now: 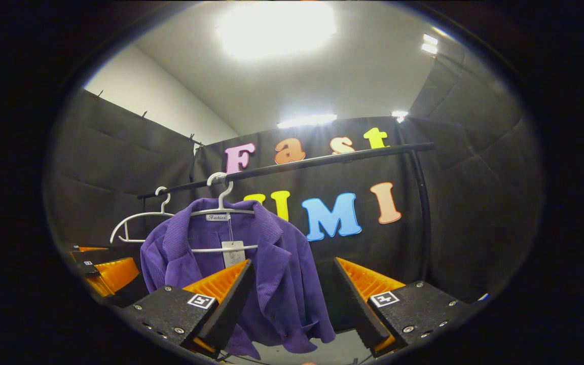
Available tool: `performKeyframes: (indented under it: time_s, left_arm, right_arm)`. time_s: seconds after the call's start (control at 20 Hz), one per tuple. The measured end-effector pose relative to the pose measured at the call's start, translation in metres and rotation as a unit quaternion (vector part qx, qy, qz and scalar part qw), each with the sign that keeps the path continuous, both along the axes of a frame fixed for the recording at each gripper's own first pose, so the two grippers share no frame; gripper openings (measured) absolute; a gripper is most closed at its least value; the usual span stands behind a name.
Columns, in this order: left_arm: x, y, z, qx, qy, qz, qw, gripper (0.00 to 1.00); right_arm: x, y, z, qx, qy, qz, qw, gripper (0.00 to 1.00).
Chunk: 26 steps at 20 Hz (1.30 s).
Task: Grasp the clothes on the hanger with both hands and then place them into the laundry hamper below.
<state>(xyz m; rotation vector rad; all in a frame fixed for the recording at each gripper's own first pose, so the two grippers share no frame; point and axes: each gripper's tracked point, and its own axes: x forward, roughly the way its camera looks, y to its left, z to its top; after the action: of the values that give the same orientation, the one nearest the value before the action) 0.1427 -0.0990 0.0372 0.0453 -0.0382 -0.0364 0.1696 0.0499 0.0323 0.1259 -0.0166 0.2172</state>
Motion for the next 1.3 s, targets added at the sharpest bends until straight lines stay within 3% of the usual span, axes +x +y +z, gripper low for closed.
performKeyframes:
  time_s: [0.35, 0.9, 1.0, 1.2, 1.3]
  left_arm:
    - [0.045, -0.016, -0.018, -0.004, 0.012, 0.012, 1.000, 0.86]
    - [0.105, -0.044, -0.050, 0.012, 0.030, 0.046, 0.998, 0.86]
    - [0.115, -0.042, -0.055, 0.014, 0.030, 0.061, 0.998, 0.98]
    - [0.131, -0.036, -0.068, 0.010, 0.038, 0.082, 0.996, 0.87]
    - [0.138, -0.036, -0.074, 0.007, 0.046, 0.088, 0.995, 0.87]
  right_arm:
    - [0.045, 0.018, -0.015, 0.012, 0.011, 0.028, 0.999, 0.94]
    - [0.115, 0.045, -0.054, 0.027, 0.047, 0.071, 0.996, 0.94]
    - [0.125, 0.052, -0.061, 0.037, 0.057, 0.079, 0.995, 0.94]
    - [0.142, 0.065, -0.072, 0.042, 0.070, 0.091, 0.993, 0.95]
    - [0.150, 0.070, -0.077, 0.041, 0.075, 0.093, 0.992, 0.95]
